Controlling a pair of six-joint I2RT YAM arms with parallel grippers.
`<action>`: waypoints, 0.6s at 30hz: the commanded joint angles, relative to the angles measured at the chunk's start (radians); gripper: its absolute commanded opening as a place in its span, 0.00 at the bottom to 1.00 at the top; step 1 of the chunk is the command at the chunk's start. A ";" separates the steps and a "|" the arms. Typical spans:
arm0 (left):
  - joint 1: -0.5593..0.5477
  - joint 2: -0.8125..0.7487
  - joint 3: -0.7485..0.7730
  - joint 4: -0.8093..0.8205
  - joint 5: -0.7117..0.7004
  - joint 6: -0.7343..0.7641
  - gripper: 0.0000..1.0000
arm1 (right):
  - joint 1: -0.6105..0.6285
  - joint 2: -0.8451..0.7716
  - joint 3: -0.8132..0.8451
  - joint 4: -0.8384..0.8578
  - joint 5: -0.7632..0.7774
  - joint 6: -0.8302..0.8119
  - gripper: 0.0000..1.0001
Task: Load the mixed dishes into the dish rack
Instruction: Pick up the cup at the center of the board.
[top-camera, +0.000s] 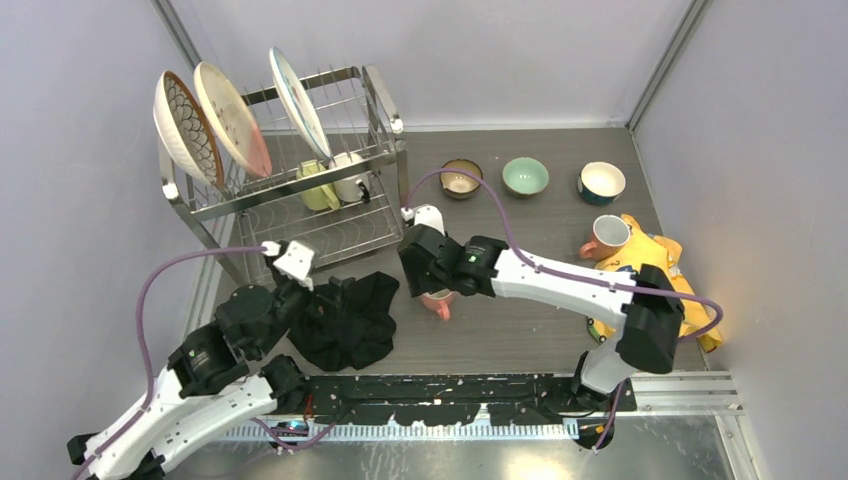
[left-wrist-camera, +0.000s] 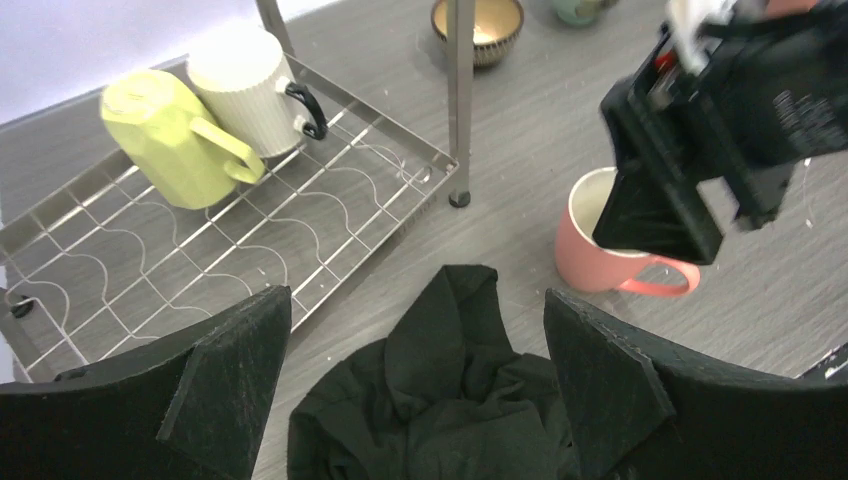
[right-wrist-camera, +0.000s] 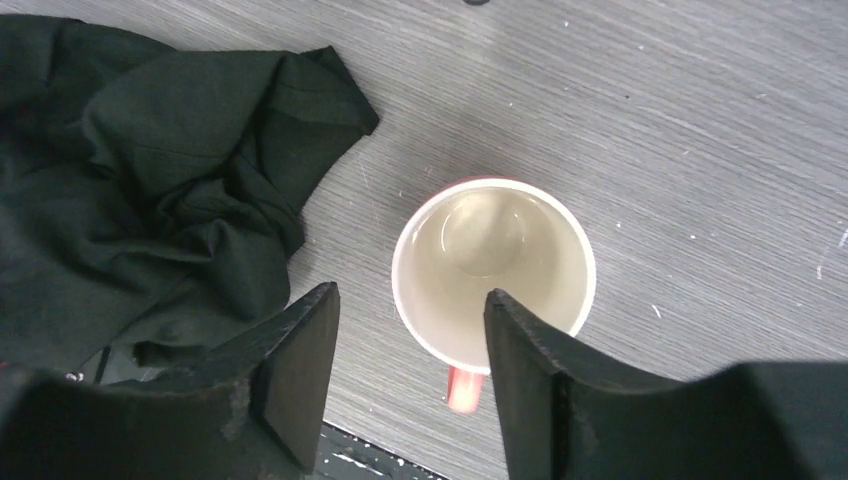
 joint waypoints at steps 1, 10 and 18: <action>0.005 0.107 0.052 0.028 0.063 -0.043 0.99 | 0.007 -0.135 -0.046 0.030 0.061 0.037 0.64; 0.005 0.381 0.213 -0.034 0.069 -0.302 1.00 | 0.006 -0.391 -0.248 0.018 0.175 0.107 0.91; 0.005 0.617 0.199 0.019 0.140 -0.484 0.88 | 0.006 -0.609 -0.408 0.042 0.231 0.169 1.00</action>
